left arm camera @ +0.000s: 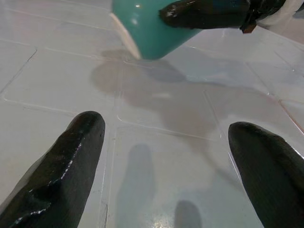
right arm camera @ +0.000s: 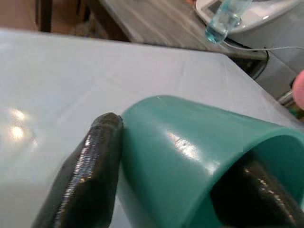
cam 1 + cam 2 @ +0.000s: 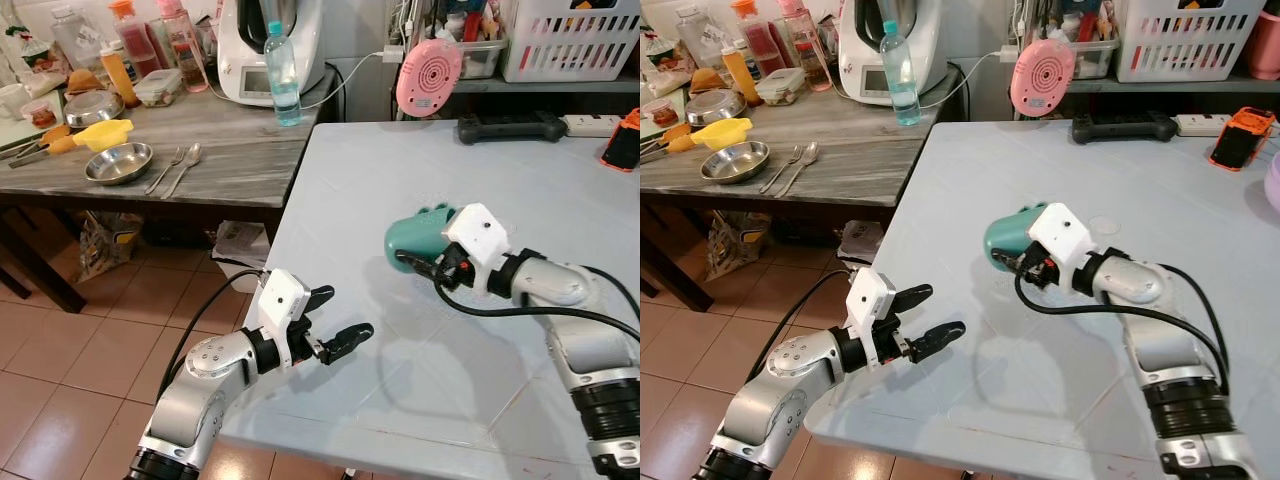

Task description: Setting the table

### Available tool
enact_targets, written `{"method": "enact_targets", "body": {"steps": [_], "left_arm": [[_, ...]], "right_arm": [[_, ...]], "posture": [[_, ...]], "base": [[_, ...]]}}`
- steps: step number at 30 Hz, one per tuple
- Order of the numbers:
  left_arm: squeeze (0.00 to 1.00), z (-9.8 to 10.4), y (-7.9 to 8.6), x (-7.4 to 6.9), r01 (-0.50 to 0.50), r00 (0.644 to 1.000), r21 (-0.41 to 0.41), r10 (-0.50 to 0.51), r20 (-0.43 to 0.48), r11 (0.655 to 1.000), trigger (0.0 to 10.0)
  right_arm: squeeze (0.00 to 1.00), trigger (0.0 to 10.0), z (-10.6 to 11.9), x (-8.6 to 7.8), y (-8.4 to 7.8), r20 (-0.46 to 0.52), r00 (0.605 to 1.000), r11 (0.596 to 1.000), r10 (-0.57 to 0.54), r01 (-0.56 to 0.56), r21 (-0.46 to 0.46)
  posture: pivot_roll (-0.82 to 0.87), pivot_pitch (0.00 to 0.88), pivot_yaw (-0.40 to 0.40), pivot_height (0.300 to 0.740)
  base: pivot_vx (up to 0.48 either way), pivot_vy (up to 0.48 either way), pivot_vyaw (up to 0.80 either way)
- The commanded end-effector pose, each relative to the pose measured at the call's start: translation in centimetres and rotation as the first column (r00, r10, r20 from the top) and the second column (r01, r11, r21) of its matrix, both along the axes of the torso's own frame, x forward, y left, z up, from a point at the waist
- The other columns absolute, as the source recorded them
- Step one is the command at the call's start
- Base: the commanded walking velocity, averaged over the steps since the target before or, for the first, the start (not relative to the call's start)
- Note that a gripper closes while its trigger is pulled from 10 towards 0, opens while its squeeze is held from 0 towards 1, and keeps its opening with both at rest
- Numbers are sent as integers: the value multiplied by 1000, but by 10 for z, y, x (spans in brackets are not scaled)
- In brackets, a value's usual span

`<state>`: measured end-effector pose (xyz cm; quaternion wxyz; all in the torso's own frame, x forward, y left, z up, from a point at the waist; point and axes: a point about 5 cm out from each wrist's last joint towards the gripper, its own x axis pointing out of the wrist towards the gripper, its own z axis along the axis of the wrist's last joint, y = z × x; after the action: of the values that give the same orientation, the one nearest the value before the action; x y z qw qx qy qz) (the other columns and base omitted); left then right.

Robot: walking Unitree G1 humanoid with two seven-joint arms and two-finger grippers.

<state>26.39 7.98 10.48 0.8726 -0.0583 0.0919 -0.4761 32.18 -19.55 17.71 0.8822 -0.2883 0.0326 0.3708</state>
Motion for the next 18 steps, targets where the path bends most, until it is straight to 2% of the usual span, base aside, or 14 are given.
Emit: {"method": "enact_targets", "body": {"steps": [1,7,13,16,18], "left_arm": [[0,-1,2,2,-12,1000,18,12,4,1000,10000],[0,-1,-2,3,-11,1000,10,11,-3,1000,10000],[0,-1,-3,3,-11,1000,8,11,-7,1000,10000],[0,-1,-5,3,-12,1000,6,12,-10,1000,10000],[0,-2,-6,2,-13,1000,1,13,-15,1000,10000]], "right_arm": [[0,0,10,1,1,30,998,997,46,-45,-56],[0,0,11,-5,-13,-7,995,975,98,-98,-198],[0,0,12,-8,-17,-50,988,954,145,-153,-256],[0,0,14,-9,-19,-89,978,931,187,-205,-303],[0,0,17,-11,-19,-156,958,898,242,-282,-339]], "posture": [[-107,0,92,740],[-117,0,87,740],[-122,0,82,740],[-127,0,76,740],[-131,0,67,740]], "base": [[0,0,0],[0,0,0],[0,0,0],[0,0,0],[0,0,0]]}}
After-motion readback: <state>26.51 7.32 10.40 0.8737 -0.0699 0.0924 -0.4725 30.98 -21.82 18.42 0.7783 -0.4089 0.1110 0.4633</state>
